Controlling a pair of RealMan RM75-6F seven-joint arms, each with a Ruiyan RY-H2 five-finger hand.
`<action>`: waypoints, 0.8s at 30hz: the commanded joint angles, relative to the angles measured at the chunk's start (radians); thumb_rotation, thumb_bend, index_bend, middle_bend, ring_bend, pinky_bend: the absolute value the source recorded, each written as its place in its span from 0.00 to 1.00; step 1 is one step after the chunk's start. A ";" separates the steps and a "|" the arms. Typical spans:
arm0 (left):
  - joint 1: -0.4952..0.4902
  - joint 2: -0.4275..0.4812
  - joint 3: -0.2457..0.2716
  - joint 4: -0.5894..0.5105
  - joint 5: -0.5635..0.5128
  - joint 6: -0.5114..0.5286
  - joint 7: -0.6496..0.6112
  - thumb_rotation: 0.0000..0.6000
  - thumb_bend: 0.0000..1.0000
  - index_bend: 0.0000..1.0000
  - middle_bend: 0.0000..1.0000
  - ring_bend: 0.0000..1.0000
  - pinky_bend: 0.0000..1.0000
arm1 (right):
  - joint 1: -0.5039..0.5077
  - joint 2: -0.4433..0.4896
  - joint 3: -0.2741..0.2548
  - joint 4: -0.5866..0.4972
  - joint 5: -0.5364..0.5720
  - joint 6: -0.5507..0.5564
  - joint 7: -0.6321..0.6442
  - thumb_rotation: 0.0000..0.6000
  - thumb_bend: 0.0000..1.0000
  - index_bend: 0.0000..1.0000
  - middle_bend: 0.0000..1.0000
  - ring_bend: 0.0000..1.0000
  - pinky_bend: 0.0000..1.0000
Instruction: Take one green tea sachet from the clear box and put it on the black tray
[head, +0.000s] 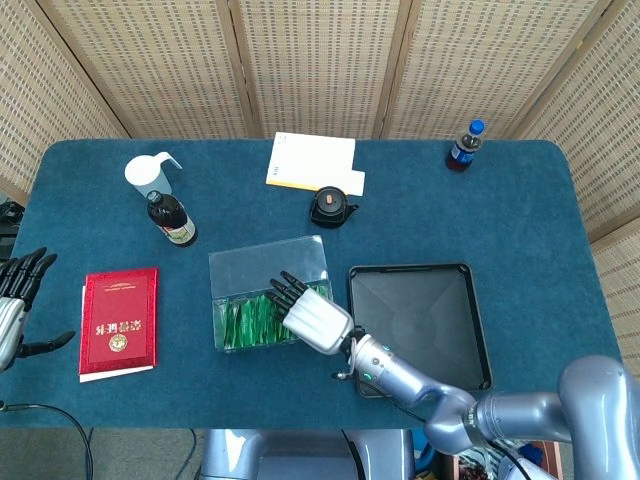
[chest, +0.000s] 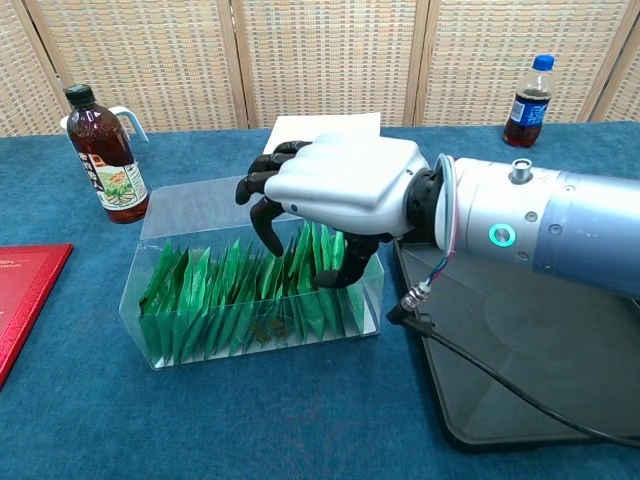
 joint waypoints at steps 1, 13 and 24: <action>0.000 0.001 0.000 0.001 -0.001 0.000 -0.003 1.00 0.05 0.00 0.00 0.00 0.00 | -0.003 -0.011 0.004 0.018 0.008 -0.007 -0.008 1.00 0.44 0.46 0.22 0.09 0.12; -0.003 0.001 -0.001 0.001 -0.003 -0.004 -0.003 1.00 0.05 0.00 0.00 0.00 0.00 | -0.012 -0.015 0.004 0.023 0.000 -0.023 -0.007 1.00 0.46 0.47 0.22 0.10 0.13; -0.005 0.000 -0.001 0.000 -0.006 -0.009 0.000 1.00 0.05 0.00 0.00 0.00 0.00 | -0.020 -0.043 0.010 0.057 -0.013 -0.032 0.011 1.00 0.49 0.48 0.23 0.10 0.14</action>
